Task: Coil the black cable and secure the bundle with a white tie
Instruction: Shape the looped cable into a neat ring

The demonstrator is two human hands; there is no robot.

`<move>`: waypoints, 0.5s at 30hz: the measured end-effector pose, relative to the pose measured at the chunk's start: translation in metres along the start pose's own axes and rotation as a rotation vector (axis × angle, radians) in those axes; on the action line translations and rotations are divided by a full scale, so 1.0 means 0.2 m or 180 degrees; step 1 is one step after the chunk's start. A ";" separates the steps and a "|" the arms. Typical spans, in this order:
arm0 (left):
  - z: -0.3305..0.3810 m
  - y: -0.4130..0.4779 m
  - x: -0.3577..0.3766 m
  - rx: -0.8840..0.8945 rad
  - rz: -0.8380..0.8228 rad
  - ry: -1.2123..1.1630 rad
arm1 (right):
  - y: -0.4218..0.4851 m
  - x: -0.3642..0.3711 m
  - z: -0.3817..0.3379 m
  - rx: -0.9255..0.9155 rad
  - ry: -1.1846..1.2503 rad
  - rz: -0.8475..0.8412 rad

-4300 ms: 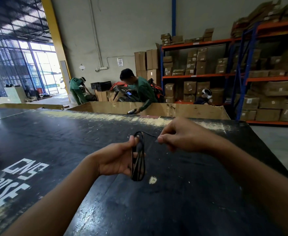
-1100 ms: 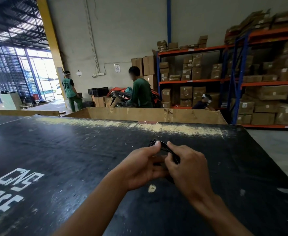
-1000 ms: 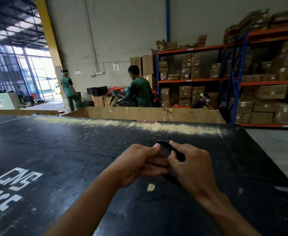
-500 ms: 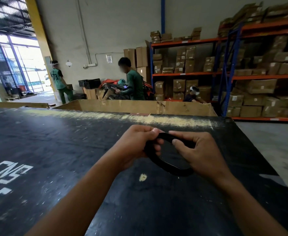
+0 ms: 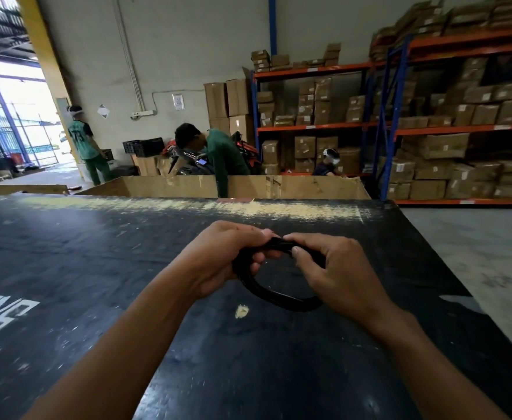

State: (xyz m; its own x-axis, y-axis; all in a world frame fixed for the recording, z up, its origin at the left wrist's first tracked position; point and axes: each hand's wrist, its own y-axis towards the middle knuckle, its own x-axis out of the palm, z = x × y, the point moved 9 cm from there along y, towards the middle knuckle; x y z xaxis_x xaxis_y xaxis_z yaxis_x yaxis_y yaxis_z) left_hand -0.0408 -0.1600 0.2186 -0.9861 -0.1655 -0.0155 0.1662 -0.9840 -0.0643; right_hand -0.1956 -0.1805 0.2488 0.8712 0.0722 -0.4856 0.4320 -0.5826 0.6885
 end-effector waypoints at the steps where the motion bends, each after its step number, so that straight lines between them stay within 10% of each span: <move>1: 0.00 0.00 -0.01 0.0097 0.0106 0.0024 | 0.00 0.00 -0.01 -0.0030 0.0010 0.0043; 15: -0.08 -0.01 0.06 0.0361 0.0166 -0.0732 | -0.09 -0.02 -0.12 -0.0064 -0.0721 0.0135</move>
State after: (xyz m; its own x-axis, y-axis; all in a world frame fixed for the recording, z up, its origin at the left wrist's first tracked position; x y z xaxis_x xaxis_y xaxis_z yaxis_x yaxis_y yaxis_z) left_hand -0.0531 -0.1591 0.2027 -0.9535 -0.2140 0.2123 0.2280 -0.9727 0.0432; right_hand -0.2016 -0.1522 0.2517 0.8152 -0.1368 -0.5628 0.4026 -0.5648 0.7204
